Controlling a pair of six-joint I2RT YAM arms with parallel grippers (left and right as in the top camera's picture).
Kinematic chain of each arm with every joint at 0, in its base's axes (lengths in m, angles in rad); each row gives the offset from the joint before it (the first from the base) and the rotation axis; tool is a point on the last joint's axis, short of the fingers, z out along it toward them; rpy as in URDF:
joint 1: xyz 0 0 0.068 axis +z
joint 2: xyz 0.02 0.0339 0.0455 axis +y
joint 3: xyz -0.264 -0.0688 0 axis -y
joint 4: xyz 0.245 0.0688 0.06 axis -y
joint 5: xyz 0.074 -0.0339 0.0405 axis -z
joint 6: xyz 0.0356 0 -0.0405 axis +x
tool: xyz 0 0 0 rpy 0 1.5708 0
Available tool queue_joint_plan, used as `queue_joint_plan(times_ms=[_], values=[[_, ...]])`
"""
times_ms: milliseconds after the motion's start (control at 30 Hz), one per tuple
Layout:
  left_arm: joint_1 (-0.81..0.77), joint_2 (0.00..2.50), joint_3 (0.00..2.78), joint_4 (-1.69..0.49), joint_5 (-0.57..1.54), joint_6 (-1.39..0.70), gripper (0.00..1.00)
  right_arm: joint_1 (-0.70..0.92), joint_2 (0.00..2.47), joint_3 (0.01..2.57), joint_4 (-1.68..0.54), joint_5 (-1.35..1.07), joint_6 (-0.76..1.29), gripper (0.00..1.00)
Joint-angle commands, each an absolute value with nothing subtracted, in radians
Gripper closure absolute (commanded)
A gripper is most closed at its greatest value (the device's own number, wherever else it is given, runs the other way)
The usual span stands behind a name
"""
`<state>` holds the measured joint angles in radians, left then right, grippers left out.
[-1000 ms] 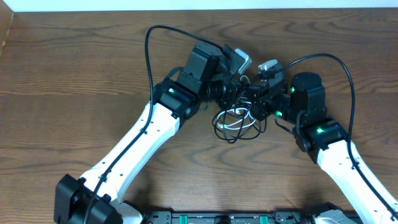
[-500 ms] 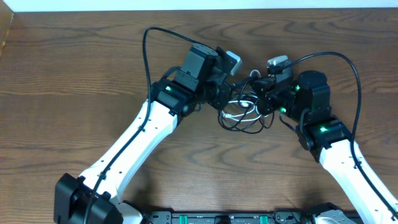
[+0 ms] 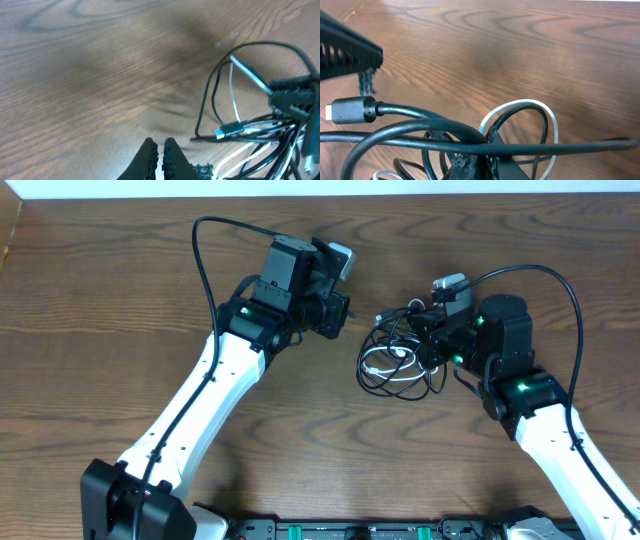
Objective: Untangle cables
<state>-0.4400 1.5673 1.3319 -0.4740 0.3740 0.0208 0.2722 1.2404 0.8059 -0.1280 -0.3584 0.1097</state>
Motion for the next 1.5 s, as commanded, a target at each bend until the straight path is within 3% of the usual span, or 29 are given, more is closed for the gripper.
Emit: queue_joint_plan(times_ms=[0, 267, 600, 1467], values=[[-0.437, 1.575, 1.333, -0.448, 0.443, 0.006, 0.92, 0.269, 1.229, 0.817, -0.128, -0.358, 0.088, 0.99], [-0.437, 1.575, 1.333, -0.425, 0.643, 0.063, 0.92, 0.269, 1.229, 0.817, -0.131, -0.358, 0.088, 0.99], [-0.437, 1.575, 1.333, -0.414, 0.727, 0.062, 0.92, 0.269, 1.229, 0.817, -0.159, -0.358, 0.077, 0.99], [-0.469, 1.575, 1.332, -0.414, 0.726, 0.070, 0.92, 0.270, 1.229, 0.817, -0.149, -0.421, 0.073, 0.99]])
